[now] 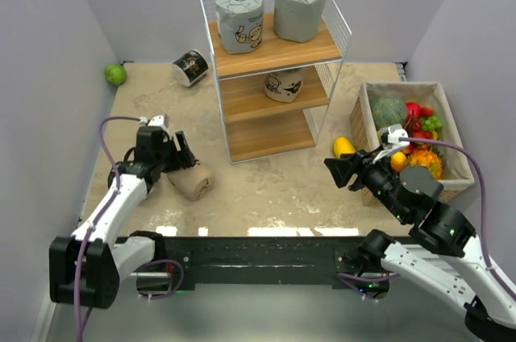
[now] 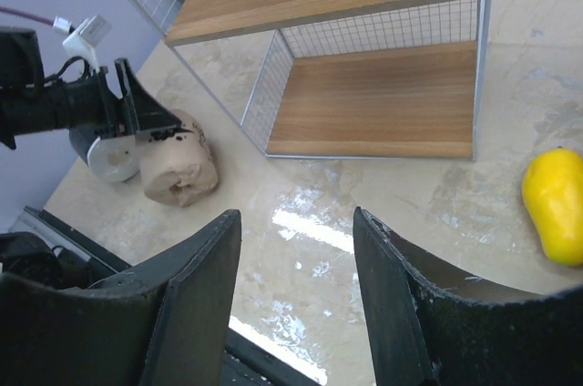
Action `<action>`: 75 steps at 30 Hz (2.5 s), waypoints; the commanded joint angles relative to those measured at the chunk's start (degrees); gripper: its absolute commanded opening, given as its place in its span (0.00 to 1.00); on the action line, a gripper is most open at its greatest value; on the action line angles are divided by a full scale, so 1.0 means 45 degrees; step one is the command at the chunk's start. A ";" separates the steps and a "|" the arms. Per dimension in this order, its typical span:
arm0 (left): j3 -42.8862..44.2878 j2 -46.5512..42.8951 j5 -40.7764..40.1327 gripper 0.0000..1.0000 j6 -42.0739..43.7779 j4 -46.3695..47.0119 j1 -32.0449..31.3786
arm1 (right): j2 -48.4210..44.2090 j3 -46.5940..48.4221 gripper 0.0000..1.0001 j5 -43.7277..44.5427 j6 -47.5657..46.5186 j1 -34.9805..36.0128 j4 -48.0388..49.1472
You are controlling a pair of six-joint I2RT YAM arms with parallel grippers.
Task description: Place and organize the paper towels onto the shelf
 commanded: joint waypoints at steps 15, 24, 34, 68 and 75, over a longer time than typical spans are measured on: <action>-0.0534 -0.4934 -0.1502 0.90 -0.2943 -0.1746 -0.1475 | 0.1093 -0.3364 0.54 -0.2467 0.4382 0.0032 0.4686; 0.1129 -0.4174 -0.3477 0.96 -0.0582 -0.1828 -0.1475 | 0.3378 -0.4678 0.57 -0.0911 0.4897 0.1866 0.9415; 0.0172 -0.3880 -0.4142 0.98 0.1081 -0.0185 -0.1475 | 0.8297 -0.4425 0.66 0.1649 0.5950 0.4677 1.4497; -0.0043 -0.5423 -0.5176 0.98 0.0789 -0.0576 -0.1475 | 1.6563 -0.1260 0.72 0.1515 0.8782 0.5540 1.7273; -0.0042 -0.5403 -0.5216 0.98 0.0789 -0.0596 -0.1475 | 1.6974 -0.1123 0.72 0.1457 0.8626 0.5540 1.7644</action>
